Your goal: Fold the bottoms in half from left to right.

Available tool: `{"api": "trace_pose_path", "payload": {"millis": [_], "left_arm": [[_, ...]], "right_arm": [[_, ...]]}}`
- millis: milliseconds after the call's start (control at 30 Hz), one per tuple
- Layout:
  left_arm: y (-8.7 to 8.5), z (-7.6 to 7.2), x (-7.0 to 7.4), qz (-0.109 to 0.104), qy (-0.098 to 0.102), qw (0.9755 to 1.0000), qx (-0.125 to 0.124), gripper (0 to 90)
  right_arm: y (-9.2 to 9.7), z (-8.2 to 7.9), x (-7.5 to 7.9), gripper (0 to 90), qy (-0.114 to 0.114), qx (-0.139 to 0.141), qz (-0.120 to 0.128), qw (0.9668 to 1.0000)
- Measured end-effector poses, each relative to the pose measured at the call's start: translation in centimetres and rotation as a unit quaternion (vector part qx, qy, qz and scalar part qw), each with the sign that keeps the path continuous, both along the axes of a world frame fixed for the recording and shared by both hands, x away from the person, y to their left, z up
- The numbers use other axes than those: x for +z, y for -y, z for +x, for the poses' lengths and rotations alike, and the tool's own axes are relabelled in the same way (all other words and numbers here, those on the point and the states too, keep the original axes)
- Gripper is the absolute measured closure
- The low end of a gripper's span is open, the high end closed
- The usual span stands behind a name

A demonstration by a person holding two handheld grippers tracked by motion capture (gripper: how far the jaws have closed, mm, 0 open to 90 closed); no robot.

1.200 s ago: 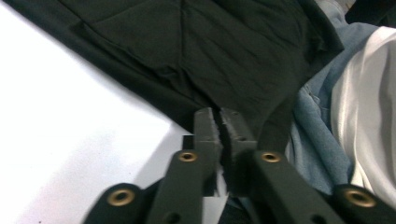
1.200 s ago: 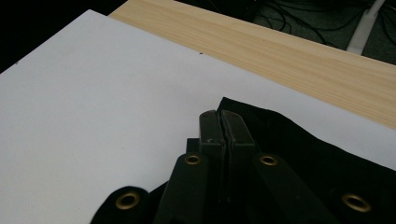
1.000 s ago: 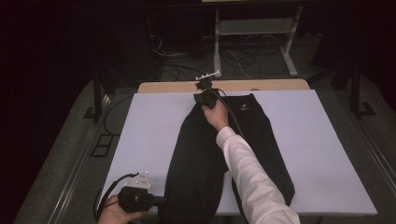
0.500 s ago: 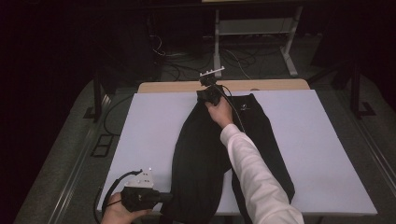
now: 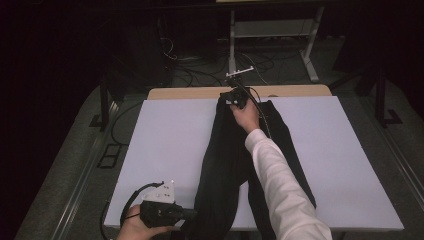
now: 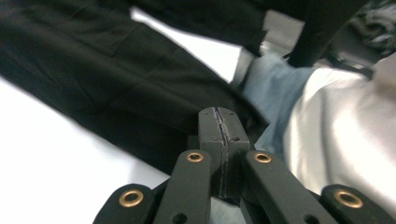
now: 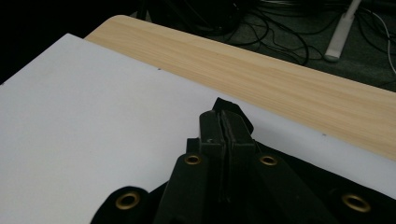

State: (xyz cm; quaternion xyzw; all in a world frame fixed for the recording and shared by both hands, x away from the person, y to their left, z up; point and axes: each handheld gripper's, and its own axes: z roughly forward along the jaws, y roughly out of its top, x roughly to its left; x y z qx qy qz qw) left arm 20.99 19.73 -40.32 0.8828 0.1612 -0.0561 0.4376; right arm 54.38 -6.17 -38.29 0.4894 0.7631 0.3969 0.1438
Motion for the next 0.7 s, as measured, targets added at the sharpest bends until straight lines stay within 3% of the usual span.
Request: {"api": "trace_pose_path", "payload": {"millis": [367,700], "left_arm": [[2.8,0.3,0.8,-0.032,0.006,0.9984,-0.046,89.2],[5.2,0.1,1.5,-0.046,0.012,0.9959,-0.077,89.2]], "right_arm": [[2.4,-0.1,0.8,87.2,0.005,-0.013,0.006,0.9999],[3.6,-0.4,1.4,87.2,0.010,-0.016,0.006,0.9998]]}}
